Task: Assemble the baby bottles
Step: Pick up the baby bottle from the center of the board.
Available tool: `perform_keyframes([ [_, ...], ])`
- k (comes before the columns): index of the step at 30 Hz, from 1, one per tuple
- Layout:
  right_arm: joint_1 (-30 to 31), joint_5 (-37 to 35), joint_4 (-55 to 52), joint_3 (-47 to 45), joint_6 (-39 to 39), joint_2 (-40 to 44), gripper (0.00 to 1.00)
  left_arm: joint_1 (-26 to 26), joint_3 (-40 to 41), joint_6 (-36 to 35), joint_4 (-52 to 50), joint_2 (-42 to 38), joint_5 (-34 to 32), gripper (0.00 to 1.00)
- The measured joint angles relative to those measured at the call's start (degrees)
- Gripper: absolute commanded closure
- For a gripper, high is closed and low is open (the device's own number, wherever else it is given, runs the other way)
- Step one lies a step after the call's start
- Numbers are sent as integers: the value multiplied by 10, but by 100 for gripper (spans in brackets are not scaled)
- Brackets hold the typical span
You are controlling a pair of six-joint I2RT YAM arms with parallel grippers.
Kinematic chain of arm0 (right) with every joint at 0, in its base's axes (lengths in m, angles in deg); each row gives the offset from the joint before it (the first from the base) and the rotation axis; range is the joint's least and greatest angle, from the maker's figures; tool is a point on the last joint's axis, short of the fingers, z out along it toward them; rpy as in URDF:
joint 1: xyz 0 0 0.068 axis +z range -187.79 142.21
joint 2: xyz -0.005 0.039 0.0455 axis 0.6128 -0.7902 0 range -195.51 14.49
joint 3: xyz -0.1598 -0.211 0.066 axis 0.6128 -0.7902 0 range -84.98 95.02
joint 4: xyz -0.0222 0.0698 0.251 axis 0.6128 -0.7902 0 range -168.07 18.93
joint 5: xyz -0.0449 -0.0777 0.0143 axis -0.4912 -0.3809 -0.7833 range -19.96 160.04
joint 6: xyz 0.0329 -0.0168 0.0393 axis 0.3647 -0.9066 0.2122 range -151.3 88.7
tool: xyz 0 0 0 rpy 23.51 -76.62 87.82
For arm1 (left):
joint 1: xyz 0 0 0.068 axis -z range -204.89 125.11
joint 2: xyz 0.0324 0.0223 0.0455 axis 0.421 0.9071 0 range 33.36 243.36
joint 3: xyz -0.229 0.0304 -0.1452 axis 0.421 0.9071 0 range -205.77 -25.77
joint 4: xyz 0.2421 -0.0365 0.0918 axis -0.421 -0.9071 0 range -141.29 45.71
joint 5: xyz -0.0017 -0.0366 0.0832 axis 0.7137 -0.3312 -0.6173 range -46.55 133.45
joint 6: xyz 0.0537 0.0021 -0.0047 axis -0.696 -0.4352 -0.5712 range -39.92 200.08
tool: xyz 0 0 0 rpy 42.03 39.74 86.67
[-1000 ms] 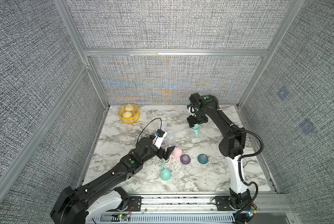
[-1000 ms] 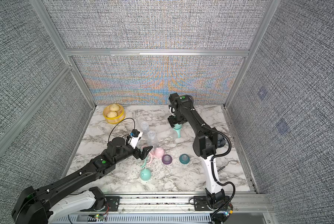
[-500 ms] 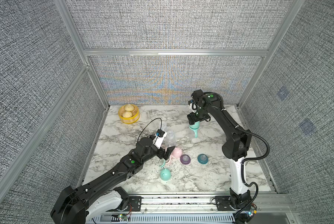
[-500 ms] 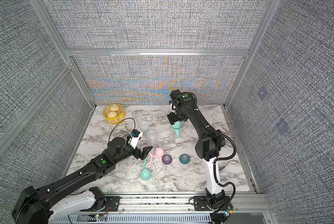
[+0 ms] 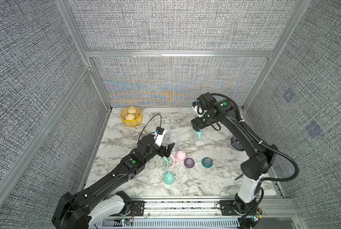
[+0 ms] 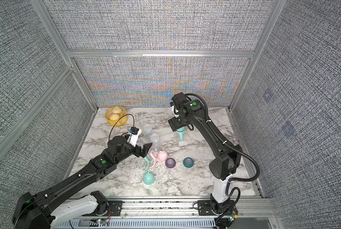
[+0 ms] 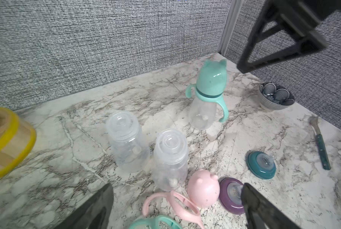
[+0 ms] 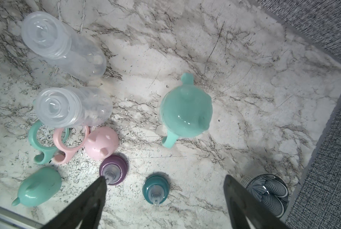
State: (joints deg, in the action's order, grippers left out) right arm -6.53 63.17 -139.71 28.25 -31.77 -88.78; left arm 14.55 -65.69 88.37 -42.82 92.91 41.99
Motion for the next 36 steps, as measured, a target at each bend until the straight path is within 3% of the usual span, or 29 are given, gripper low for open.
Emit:
perform_keyframes([
  [9,86,37,129,-177,28,99,5,-59,5,55,-16,5,-20,0],
  [17,123,73,290,-294,38,103,5,-95,27,101,-30,-12,-29,0],
  [26,131,82,445,-344,53,52,5,-104,47,115,-44,-38,-29,0],
  [36,131,57,542,-353,72,-12,8,-106,57,110,-39,-32,-13,0],
])
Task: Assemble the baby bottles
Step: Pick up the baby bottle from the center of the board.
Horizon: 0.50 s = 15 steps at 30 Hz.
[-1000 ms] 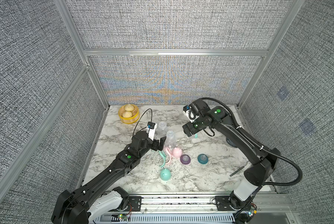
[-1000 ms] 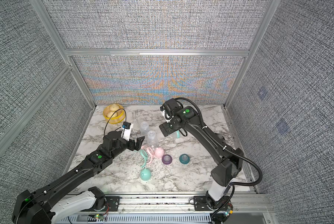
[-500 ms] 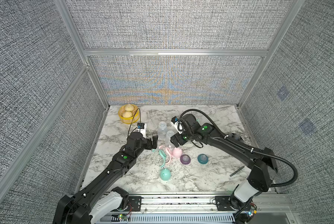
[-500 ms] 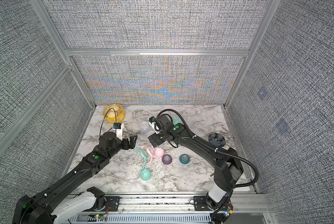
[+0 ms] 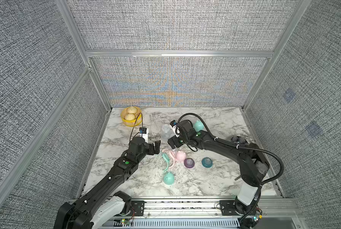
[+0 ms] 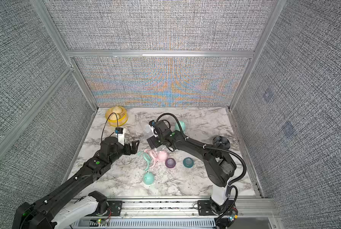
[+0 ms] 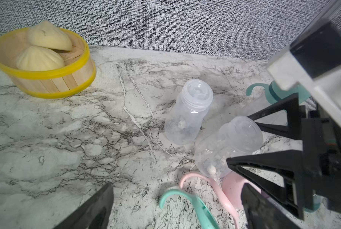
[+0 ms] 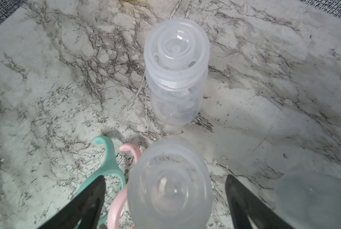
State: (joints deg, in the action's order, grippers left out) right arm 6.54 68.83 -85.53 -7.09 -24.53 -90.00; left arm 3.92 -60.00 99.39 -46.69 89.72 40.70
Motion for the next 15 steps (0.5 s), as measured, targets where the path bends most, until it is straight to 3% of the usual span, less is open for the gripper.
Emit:
perform_keyframes([
  [9,0,-13,38,-3,15,-31,26,0,14,-19,23,12,33,0],
  [15,0,-23,46,-8,21,-35,43,0,21,-30,33,8,58,0],
])
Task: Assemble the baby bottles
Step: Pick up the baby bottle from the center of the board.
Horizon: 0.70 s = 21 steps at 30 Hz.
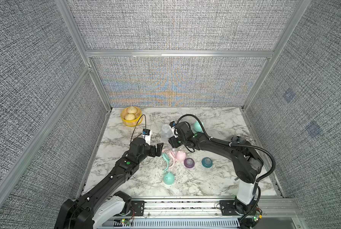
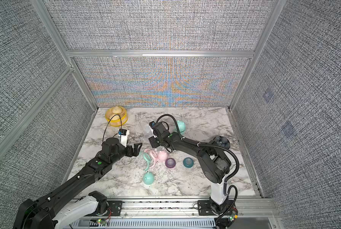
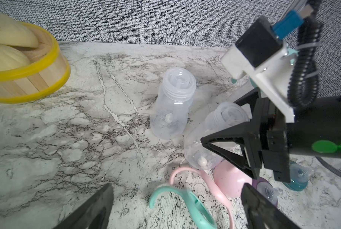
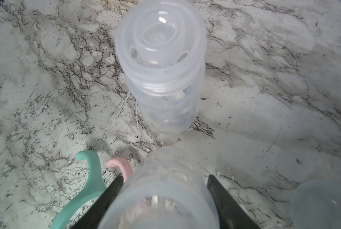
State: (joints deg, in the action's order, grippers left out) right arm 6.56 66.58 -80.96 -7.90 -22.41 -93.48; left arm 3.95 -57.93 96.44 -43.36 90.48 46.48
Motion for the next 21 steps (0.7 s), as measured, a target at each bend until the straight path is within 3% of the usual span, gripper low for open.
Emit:
perform_keyframes([
  [9,0,-8,-20,8,1,33,49,0,20,-37,55,2,85,0],
  [21,-7,8,-182,104,-21,123,49,3,54,-72,177,40,222,0],
])
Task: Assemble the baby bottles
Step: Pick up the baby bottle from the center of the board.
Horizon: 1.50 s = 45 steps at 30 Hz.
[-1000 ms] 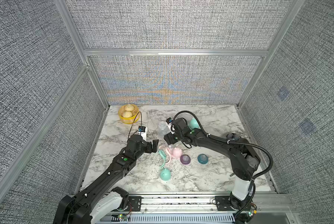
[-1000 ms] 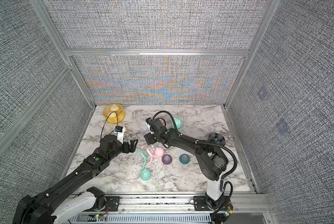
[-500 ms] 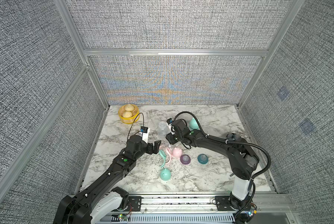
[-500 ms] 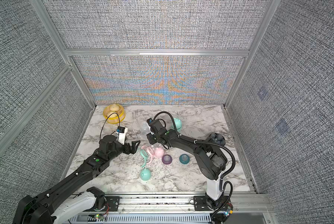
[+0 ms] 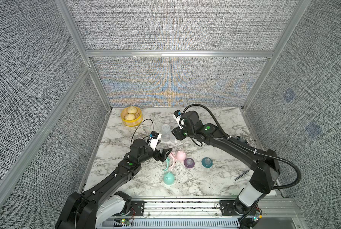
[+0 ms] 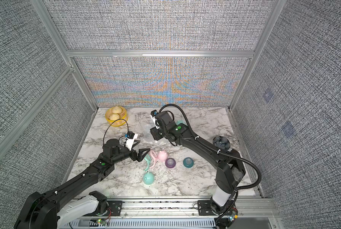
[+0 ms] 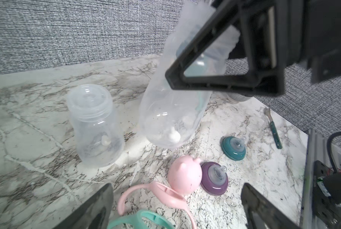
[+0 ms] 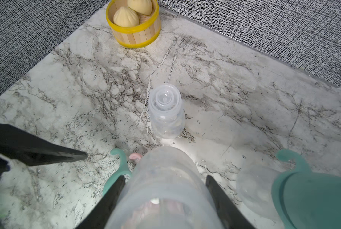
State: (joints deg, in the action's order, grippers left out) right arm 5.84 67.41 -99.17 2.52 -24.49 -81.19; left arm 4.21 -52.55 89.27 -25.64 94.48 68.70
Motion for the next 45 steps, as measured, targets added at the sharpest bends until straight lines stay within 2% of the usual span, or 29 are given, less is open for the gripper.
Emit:
perform_keyframes([
  [6,-4,40,-93,38,-1,28,49,8,33,-8,103,11,35,0],
  [12,0,106,-139,54,0,52,49,24,43,-20,191,43,65,0],
  [19,15,152,-155,55,10,70,49,44,42,-30,285,89,87,0],
  [27,24,163,-154,50,19,74,49,52,36,-15,375,132,105,1],
  [31,25,163,-148,48,21,76,49,53,35,-9,398,144,110,12],
  [34,25,163,-141,45,23,77,49,54,34,-2,407,150,114,15],
  [37,25,165,-136,42,24,79,47,54,33,1,412,153,119,33],
  [39,25,165,-135,38,27,81,29,54,33,1,412,154,120,48],
  [41,25,168,-132,33,37,85,16,54,33,2,412,154,120,57],
  [45,26,176,-128,10,46,117,8,53,33,9,412,155,118,74],
])
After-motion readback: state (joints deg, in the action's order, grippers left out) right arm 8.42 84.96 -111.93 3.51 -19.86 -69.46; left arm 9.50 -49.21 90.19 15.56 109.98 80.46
